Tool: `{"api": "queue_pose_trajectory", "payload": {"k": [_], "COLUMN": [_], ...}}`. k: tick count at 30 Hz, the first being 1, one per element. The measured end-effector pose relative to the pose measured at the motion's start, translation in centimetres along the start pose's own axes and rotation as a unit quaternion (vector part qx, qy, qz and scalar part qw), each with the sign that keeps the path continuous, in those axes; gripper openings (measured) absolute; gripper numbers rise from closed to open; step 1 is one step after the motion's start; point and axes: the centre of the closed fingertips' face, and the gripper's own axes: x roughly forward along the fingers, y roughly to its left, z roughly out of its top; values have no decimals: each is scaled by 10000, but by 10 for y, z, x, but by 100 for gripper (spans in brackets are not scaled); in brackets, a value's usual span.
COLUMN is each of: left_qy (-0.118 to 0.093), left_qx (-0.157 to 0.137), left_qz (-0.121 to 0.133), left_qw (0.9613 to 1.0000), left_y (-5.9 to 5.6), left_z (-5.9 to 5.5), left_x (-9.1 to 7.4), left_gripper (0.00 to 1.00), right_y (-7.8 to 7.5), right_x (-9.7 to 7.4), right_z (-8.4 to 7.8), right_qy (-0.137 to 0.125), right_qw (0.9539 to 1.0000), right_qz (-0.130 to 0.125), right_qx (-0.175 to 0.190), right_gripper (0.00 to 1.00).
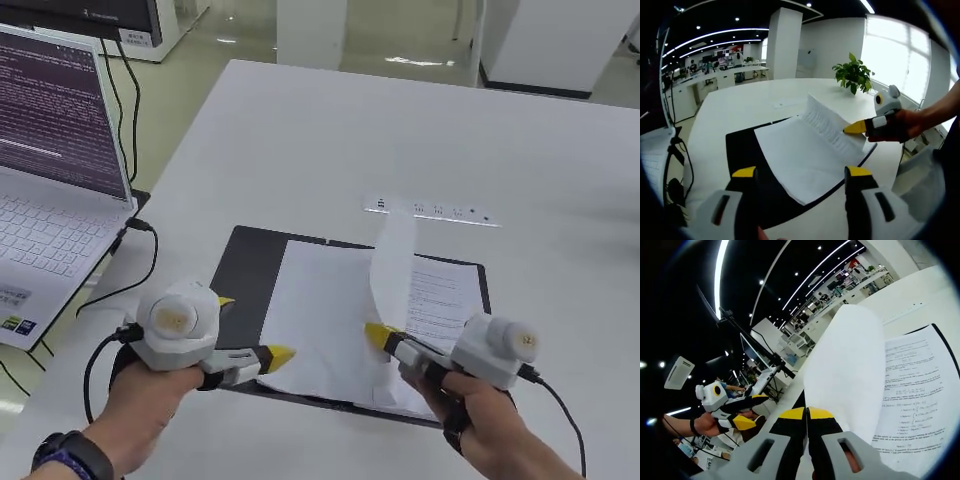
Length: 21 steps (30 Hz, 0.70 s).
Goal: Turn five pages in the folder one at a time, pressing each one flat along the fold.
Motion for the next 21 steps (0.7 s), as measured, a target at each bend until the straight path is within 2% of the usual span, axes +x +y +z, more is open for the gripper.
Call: {"api": "queue_pose_trajectory", "payload": {"k": [5,12,18,21], "left_qy": [-48,-63,-135,-162], "left_qx": [-138,-206,-390,-413], "left_qz": [87,167,330,368], "left_qw": [9999,9996,9986,9983], "left_y": [7,13,23,26], "left_z": [-3,-7,-6,-6], "left_x": [-8,-19,-28,-29], "left_gripper": [69,70,70,70], "right_y": [13,20,26,29], "right_x": [12,25,40,47], "right_z": [-7,-17,-27,-35], "right_qy": [107,280,327,443], "right_qw": [9999,9995,9992,9986], "right_qz": [105,156,216,264], "right_qx": [-16,-3,87,93], "right_gripper": [0,0,0,0]}}
